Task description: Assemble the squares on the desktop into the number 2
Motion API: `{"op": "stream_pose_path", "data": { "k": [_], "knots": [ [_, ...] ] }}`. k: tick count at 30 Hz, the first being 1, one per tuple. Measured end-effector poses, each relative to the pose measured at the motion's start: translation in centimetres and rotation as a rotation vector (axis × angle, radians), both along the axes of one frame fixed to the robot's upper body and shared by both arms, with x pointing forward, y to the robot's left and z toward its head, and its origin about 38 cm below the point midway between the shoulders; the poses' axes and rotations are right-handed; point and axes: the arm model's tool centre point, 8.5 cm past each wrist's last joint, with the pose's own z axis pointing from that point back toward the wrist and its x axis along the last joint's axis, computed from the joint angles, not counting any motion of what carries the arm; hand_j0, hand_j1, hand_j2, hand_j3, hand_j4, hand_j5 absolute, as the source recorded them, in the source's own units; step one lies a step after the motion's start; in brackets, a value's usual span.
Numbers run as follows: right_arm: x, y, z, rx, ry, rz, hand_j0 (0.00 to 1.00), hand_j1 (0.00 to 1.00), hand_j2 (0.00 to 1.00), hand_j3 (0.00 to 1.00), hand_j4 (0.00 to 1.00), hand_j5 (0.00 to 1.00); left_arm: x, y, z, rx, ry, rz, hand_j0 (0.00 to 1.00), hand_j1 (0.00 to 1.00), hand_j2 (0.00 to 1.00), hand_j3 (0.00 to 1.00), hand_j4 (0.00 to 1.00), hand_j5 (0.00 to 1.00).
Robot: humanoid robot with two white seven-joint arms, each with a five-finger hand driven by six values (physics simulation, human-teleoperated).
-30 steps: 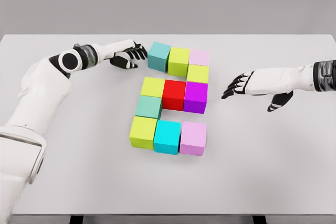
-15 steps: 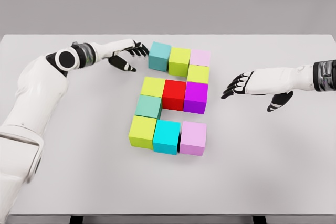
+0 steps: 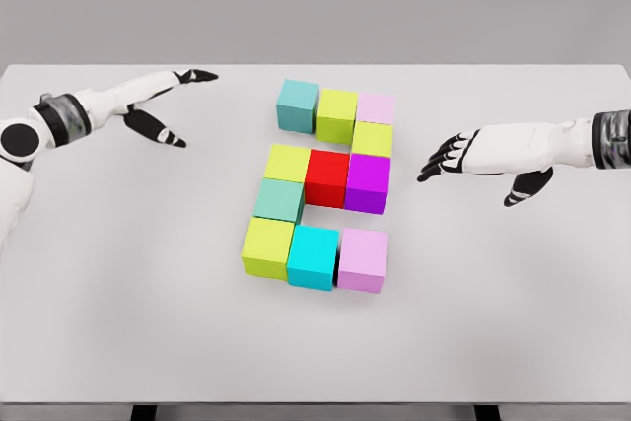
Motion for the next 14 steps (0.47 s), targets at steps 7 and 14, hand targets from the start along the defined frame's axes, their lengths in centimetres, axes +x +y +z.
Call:
{"op": "stream_pose_path", "data": {
  "k": [7, 14],
  "knots": [
    [0.0, 0.0, 0.0, 0.0, 0.0, 0.0, 1.0, 1.0, 1.0, 1.0, 1.0, 1.0, -3.1, 2.3, -1.2, 0.037, 0.027, -0.058, 1.0, 1.0, 1.0, 1.0, 1.0, 1.0],
    [0.0, 0.0, 0.0, 0.0, 0.0, -0.001, 1.0, 1.0, 1.0, 1.0, 1.0, 1.0, -5.4, 5.9, -0.6, 0.069, 0.029, -0.047, 1.0, 1.0, 1.0, 1.0, 1.0, 1.0]
  ]
}}
